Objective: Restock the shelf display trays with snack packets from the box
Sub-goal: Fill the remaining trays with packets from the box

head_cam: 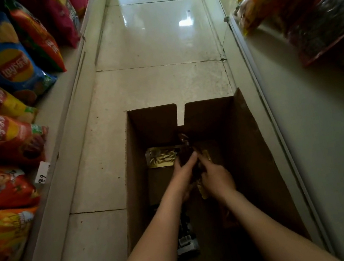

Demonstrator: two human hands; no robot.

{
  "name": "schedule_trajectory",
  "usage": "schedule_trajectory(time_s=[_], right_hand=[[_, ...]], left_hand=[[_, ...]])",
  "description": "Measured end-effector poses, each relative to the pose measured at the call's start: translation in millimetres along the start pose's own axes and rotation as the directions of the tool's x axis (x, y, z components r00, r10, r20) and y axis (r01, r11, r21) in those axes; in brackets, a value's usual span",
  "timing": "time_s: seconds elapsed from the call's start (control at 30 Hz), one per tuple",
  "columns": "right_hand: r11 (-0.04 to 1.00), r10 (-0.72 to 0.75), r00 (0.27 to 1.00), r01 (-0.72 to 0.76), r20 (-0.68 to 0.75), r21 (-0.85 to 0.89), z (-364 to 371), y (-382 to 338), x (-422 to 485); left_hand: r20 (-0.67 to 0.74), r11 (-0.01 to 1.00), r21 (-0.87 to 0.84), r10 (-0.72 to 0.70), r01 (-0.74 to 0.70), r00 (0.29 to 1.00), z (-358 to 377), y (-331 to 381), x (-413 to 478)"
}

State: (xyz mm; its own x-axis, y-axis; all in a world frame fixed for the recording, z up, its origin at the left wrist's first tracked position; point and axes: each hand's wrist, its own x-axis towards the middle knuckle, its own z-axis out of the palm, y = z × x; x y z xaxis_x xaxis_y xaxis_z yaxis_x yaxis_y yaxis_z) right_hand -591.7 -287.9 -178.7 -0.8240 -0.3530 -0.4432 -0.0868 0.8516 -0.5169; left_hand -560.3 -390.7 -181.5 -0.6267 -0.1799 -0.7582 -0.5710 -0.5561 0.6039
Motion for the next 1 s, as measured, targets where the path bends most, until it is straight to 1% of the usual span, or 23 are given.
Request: schedule_trajectory(time_s=[0.07,0.13,0.27,0.3,0.33,0.37,0.4,0.43,0.47,0.5,0.53,0.57,0.6,0.63,0.67,0.7,0.73,0.8,0.83,0.87,0.9,0.97,1.0], right_hand=[[0.996,-0.071,0.994,0.075,0.078,-0.052,1.6,-0.1,-7.9],[0.991,-0.107,0.986,0.116,0.124,-0.068,0.6,-0.6,-12.5],[0.994,-0.103,0.971,0.094,0.216,0.051,-2.2,-1.9,-18.9],[0.987,-0.109,0.963,0.075,0.247,0.142,-1.6,-1.9,-20.0],[0.953,-0.108,0.961,0.027,0.254,0.302,-2.9,-3.1,-20.9],[0.875,-0.096,0.968,-0.029,0.231,0.484,-1.1,-2.0,-18.2],[0.801,-0.044,0.981,-0.078,0.189,0.593,1.1,-0.3,-14.0],[0.762,0.047,0.990,-0.124,0.136,0.636,3.7,4.3,-7.6],[0.807,0.144,0.986,-0.164,0.081,0.567,7.5,10.1,-1.2],[0.877,0.229,0.972,-0.229,0.049,0.422,12.5,17.7,5.4],[0.927,0.297,0.953,-0.303,0.061,0.220,17.2,22.8,7.7],[0.939,0.334,0.940,-0.338,0.070,0.062,21.4,25.2,7.1],[0.935,0.354,0.933,-0.352,0.070,-0.038,26.0,26.7,5.5],[0.926,0.370,0.927,-0.364,0.056,-0.101,31.1,28.4,5.4],[0.915,0.392,0.920,-0.386,0.030,-0.116,34.3,29.8,5.1],[0.909,0.409,0.912,-0.407,0.009,-0.089,39.4,33.3,9.2],[0.906,0.423,0.905,-0.424,0.035,0.006,41.1,35.0,13.0],[0.843,0.425,0.895,-0.446,0.135,0.301,41.8,30.5,14.7],[0.789,0.427,0.892,-0.448,0.150,0.420,35.3,22.7,12.0],[0.745,0.449,0.882,-0.457,0.141,0.486,25.4,14.4,7.7],[0.712,0.470,0.874,-0.457,0.122,0.533,13.9,6.4,7.8],[0.662,0.524,0.845,-0.485,0.110,0.572,-10.7,-15.8,-11.5],[0.645,0.539,0.838,-0.476,0.084,0.598,-19.9,-23.2,-21.9]], left_hand=[[-0.032,0.998,-0.063,-0.013,0.011,0.999,3.6,1.4,1.8],[-0.093,0.998,-0.052,-0.049,0.044,0.995,5.6,1.7,1.6],[-0.130,0.990,-0.117,-0.090,0.075,0.987,-5.3,-5.5,1.3],[-0.138,0.989,-0.130,-0.093,0.075,0.986,-9.1,-7.2,-0.5],[-0.153,0.989,-0.127,-0.101,0.082,0.983,-13.2,-8.5,-1.0],[-0.173,0.991,-0.104,-0.100,0.083,0.980,-15.9,-9.0,-3.3],[-0.185,0.994,-0.082,-0.091,0.077,0.979,-17.2,-9.2,-5.5],[-0.197,0.995,-0.065,-0.083,0.072,0.977,-16.5,-9.0,-6.9],[-0.207,0.996,-0.052,-0.075,0.066,0.975,-17.1,-8.7,-8.6],[-0.216,0.997,-0.028,-0.070,0.065,0.974,-17.7,-8.7,-9.0],[-0.231,0.997,-0.001,-0.071,0.073,0.970,-18.2,-8.7,-9.0],[-0.258,0.995,0.047,-0.071,0.086,0.963,-18.5,-8.2,-10.5],[-0.288,0.986,0.132,-0.061,0.103,0.956,-20.5,-7.9,-10.1],[-0.314,0.958,0.258,-0.041,0.127,0.949,-22.6,-8.0,-8.5],[-0.330,0.908,0.393,-0.012,0.149,0.944,-23.8,-7.3,-8.9],[-0.337,0.857,0.493,0.026,0.152,0.941,-25.5,-5.9,-10.1],[-0.317,0.815,0.560,0.047,0.147,0.947,-27.8,-4.7,-8.7],[-0.230,0.778,0.619,0.053,0.104,0.972,-29.3,1.5,-10.4],[-0.201,0.781,0.620,0.068,0.073,0.977,-28.6,6.5,-15.3],[-0.184,0.784,0.618,0.079,0.053,0.980,-25.8,11.1,-22.6],[-0.173,0.792,0.609,0.090,0.035,0.981,-22.0,18.1,-29.6],[-0.177,0.844,0.532,0.038,0.063,0.983,-15.5,29.3,-60.6],[-0.185,0.869,0.491,0.028,0.067,0.982,-11.4,32.3,-74.0]])
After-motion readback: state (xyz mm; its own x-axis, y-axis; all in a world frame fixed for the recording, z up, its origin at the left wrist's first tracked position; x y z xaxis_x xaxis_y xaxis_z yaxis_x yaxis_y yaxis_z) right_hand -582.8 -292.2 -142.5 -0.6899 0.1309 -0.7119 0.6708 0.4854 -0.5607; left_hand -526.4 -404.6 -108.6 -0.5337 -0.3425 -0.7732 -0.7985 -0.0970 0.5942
